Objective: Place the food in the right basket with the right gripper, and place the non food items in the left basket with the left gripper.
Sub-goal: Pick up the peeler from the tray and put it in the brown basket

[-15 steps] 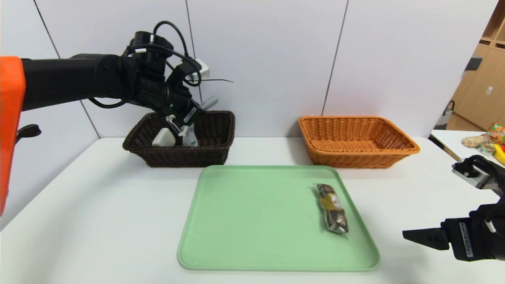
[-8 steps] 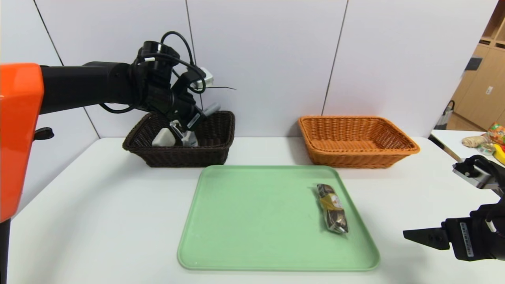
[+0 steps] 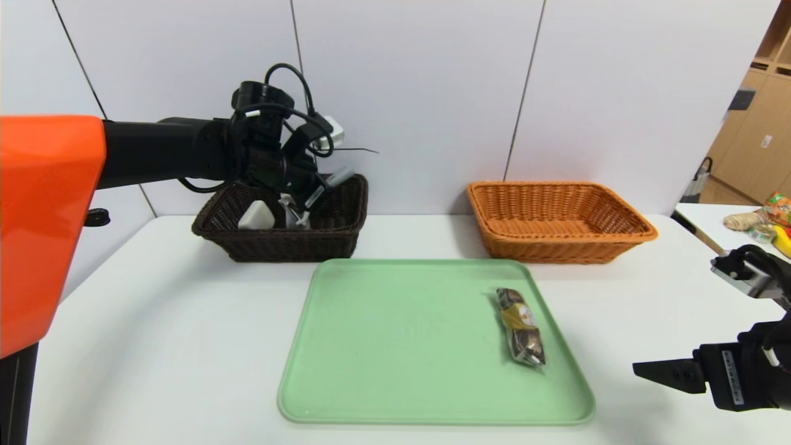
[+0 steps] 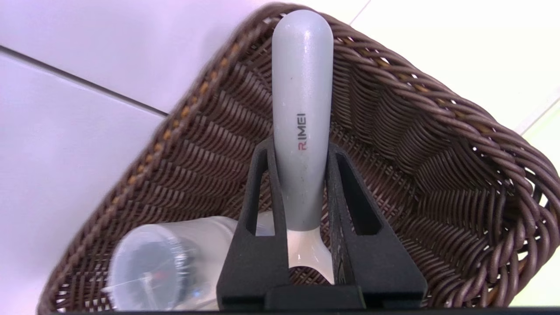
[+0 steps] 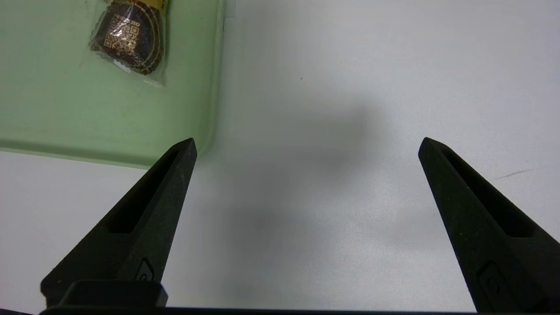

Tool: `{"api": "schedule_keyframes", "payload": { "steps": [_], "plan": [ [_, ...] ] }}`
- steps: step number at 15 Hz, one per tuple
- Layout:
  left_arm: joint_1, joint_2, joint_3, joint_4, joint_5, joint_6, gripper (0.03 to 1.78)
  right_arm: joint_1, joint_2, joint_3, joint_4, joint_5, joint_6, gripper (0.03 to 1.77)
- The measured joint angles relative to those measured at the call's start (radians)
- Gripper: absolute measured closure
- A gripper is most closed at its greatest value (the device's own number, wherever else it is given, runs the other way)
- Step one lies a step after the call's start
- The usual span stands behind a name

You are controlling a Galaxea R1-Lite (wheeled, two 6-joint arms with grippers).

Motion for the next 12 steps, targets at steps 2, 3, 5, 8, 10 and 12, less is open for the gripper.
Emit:
{"api": "schedule_keyframes", "payload": {
  "steps": [2,3,5,8,10,12],
  "plan": [
    [0.001,0.002,0.002,-0.001,0.001,0.0,1.51,-0.001,-0.002,0.001,0.0,0.0,0.0,0.04],
    [0.001,0.003,0.002,-0.002,0.001,0.001,1.35,-0.001,-0.002,0.001,-0.002,0.0,0.0,0.04],
    [0.0,0.007,0.0,-0.003,0.004,0.002,1.07,-0.001,-0.003,0.001,-0.001,0.0,0.0,0.04],
    [0.001,0.009,-0.003,-0.002,0.005,-0.006,0.76,-0.001,-0.006,0.001,0.0,0.0,0.0,0.04],
    [0.0,-0.004,-0.006,-0.002,0.004,-0.015,0.6,-0.003,-0.008,0.0,0.0,0.0,0.0,0.04],
    [-0.011,-0.032,-0.011,-0.002,0.006,-0.06,0.49,-0.003,-0.009,0.0,-0.001,0.001,0.0,0.04]
  ]
}}
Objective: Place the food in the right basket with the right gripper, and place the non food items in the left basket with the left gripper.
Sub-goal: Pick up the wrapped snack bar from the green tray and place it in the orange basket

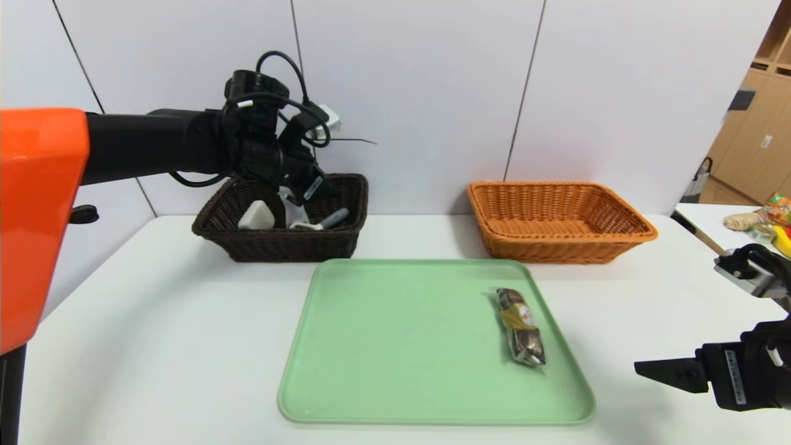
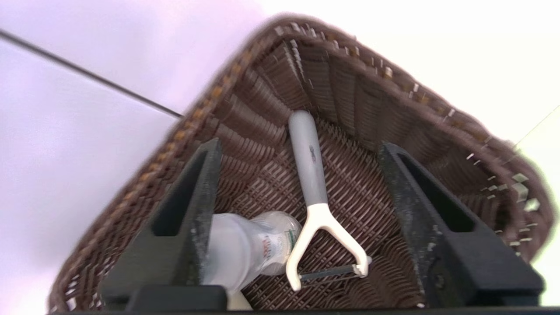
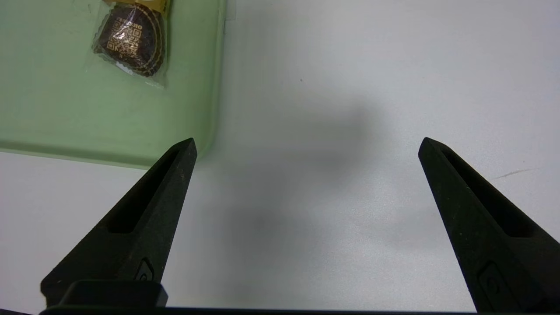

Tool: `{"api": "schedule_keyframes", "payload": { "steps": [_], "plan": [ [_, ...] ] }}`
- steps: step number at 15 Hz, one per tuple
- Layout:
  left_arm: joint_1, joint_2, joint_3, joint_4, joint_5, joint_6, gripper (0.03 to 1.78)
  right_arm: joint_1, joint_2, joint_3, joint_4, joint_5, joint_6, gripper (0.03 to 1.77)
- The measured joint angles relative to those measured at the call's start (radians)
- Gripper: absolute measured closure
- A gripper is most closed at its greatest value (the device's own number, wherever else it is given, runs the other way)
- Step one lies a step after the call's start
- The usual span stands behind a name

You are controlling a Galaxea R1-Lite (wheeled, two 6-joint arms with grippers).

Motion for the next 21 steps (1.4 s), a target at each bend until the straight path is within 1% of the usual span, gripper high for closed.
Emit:
{"api": "schedule_keyframes", "payload": {
  "steps": [3,6,8,11,13,16,21],
  "plan": [
    [-0.051,-0.056,-0.009,0.006,0.013,-0.161,0.37,0.0,-0.001,-0.002,-0.016,0.0,0.0,0.04],
    [-0.106,-0.121,-0.009,0.042,0.094,-0.371,0.29,0.001,-0.003,-0.007,-0.03,0.002,0.001,0.04],
    [-0.125,-0.176,-0.004,0.128,0.122,-0.499,0.25,0.001,-0.006,-0.014,-0.033,0.002,0.0,0.04],
    [-0.136,-0.272,0.039,0.285,0.155,-0.65,0.2,0.003,0.001,-0.04,-0.034,0.001,0.001,0.04],
    [-0.141,-0.343,0.129,0.337,0.182,-0.707,0.18,0.01,0.01,-0.065,-0.032,0.002,0.002,0.04],
    [-0.151,-0.449,0.303,0.344,0.218,-0.769,0.16,0.026,0.03,-0.105,-0.032,0.003,0.0,0.04],
    [-0.208,-0.625,0.562,0.341,0.218,-0.808,0.14,0.125,0.092,-0.171,-0.032,0.003,0.003,0.04]
  ]
}}
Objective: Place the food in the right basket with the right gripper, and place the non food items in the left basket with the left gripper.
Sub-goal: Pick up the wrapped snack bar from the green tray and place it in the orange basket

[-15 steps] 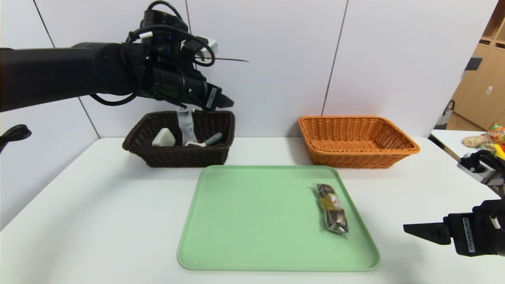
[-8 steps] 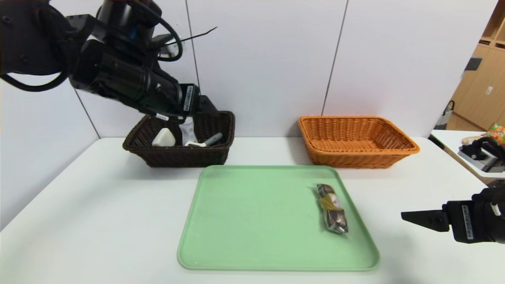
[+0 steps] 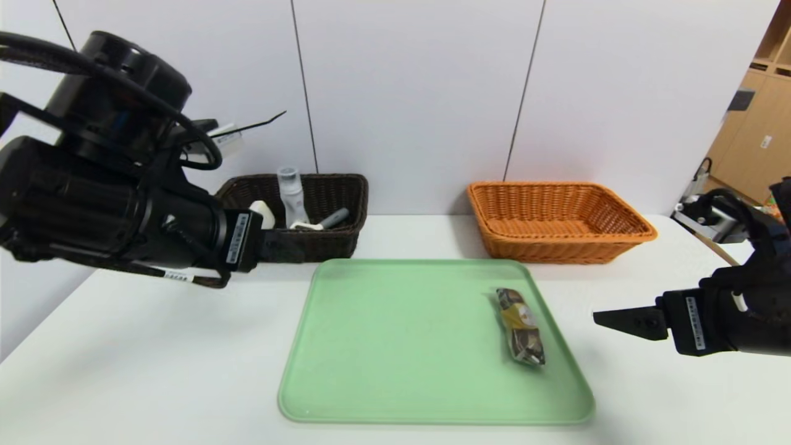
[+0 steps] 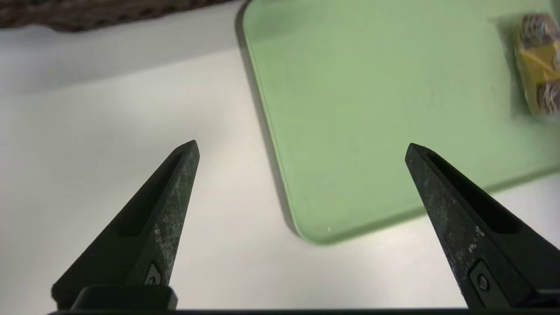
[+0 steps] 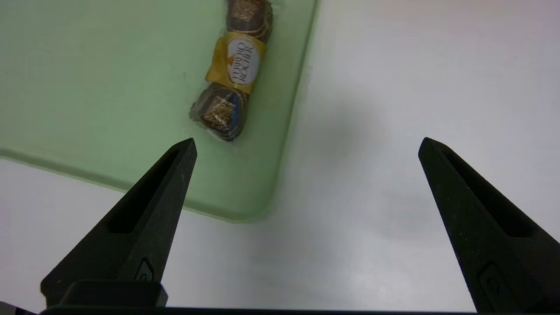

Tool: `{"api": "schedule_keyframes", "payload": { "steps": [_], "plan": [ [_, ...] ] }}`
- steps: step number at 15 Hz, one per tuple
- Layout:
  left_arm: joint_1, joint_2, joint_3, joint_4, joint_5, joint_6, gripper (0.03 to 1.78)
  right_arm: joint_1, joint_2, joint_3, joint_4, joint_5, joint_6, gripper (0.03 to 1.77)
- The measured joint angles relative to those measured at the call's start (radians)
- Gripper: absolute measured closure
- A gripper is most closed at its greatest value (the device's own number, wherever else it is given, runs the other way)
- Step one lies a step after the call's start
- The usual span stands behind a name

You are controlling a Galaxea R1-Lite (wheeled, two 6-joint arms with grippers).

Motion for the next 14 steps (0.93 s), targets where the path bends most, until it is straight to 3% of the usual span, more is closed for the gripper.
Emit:
{"api": "schedule_keyframes", "payload": {
  "steps": [2,5,8,14],
  "plan": [
    [-0.019,-0.047,0.066,-0.014,-0.044,0.0,0.14,0.039,0.046,-0.041,0.002,-0.001,0.018,0.04],
    [-0.03,-0.088,0.114,-0.049,-0.17,-0.009,0.12,0.085,0.114,-0.09,0.003,-0.039,0.045,0.04],
    [-0.033,-0.104,0.123,-0.109,-0.292,-0.006,0.12,0.14,0.164,-0.128,0.018,-0.06,0.122,0.04],
    [-0.051,-0.11,0.123,-0.177,-0.316,0.003,0.12,0.208,0.276,-0.135,0.012,-0.118,0.158,0.04]
  ]
}}
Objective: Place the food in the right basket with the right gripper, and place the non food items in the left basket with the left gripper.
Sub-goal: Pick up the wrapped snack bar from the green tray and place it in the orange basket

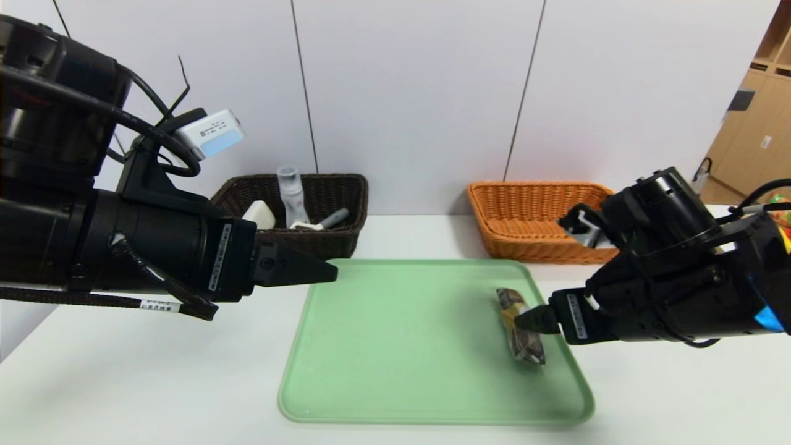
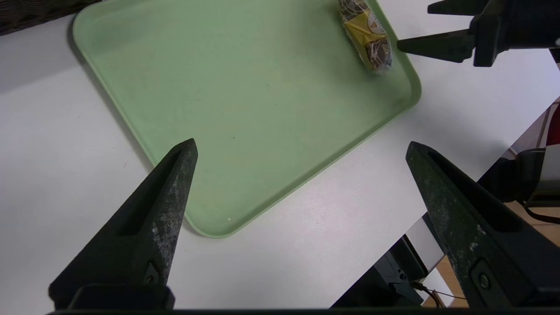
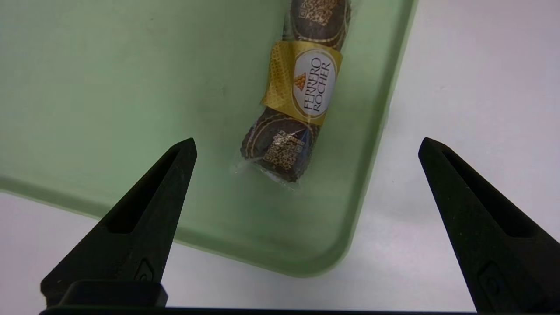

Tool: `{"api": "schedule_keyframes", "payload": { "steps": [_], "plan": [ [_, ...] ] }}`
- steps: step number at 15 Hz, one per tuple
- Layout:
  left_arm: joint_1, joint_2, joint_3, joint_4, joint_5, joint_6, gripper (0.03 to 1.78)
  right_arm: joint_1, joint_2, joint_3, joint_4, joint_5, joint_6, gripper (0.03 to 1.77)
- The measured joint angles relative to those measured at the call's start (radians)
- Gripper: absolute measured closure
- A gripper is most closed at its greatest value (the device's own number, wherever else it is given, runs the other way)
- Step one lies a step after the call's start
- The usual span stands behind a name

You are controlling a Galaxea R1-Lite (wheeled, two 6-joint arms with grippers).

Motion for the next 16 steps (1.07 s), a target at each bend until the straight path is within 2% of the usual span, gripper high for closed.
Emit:
{"api": "schedule_keyframes", "payload": {
  "steps": [5,16],
  "plan": [
    [-0.001,0.007,0.004,-0.001,0.002,0.001,0.12,0.011,0.116,-0.034,-0.027,-0.033,0.002,0.04],
    [-0.001,0.011,0.006,-0.001,0.002,0.001,0.12,0.027,0.226,-0.08,-0.029,-0.034,0.003,0.04]
  ]
}}
